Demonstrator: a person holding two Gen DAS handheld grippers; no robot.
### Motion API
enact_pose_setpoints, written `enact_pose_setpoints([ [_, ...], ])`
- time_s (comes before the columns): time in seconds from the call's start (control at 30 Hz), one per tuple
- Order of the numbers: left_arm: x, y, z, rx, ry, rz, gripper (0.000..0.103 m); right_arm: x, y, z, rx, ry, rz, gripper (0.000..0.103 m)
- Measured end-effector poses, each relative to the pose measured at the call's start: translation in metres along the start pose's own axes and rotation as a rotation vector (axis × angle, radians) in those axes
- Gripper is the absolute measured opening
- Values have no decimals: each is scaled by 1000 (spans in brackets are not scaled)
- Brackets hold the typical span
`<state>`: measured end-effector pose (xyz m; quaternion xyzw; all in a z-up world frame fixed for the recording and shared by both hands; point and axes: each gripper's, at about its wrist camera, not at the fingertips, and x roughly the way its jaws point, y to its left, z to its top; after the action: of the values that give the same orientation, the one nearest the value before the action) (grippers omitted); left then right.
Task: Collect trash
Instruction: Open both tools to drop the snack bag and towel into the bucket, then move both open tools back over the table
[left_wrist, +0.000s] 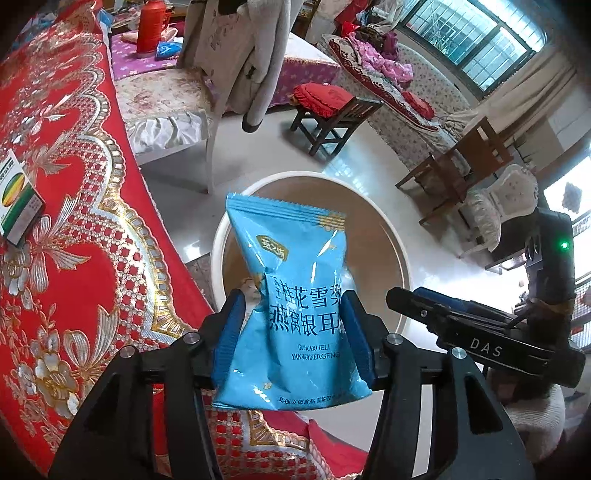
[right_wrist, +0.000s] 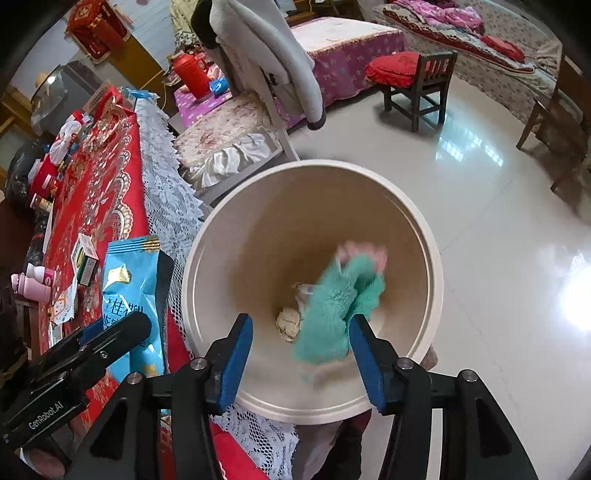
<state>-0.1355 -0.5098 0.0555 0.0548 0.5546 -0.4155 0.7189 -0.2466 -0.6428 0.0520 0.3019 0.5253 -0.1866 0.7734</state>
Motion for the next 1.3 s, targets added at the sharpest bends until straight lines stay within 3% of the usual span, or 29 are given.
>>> enact_pose_setpoints([
  [0.5, -15, 11, -3, -21, -9, 1, 53, -2, 9, -2, -6, 9, 4, 53],
  [0.77, -30, 22, -10, -36, -38, 39, 53, -2, 25, -3, -39, 11, 19, 53],
  [0.97, -49, 41, -18, -65, -71, 84, 53, 1, 49, -1, -80, 16, 43, 53],
  [1.3, -104, 96, -38, -181, -151, 161, 53, 9, 123, 1, -214, 21, 113, 59],
])
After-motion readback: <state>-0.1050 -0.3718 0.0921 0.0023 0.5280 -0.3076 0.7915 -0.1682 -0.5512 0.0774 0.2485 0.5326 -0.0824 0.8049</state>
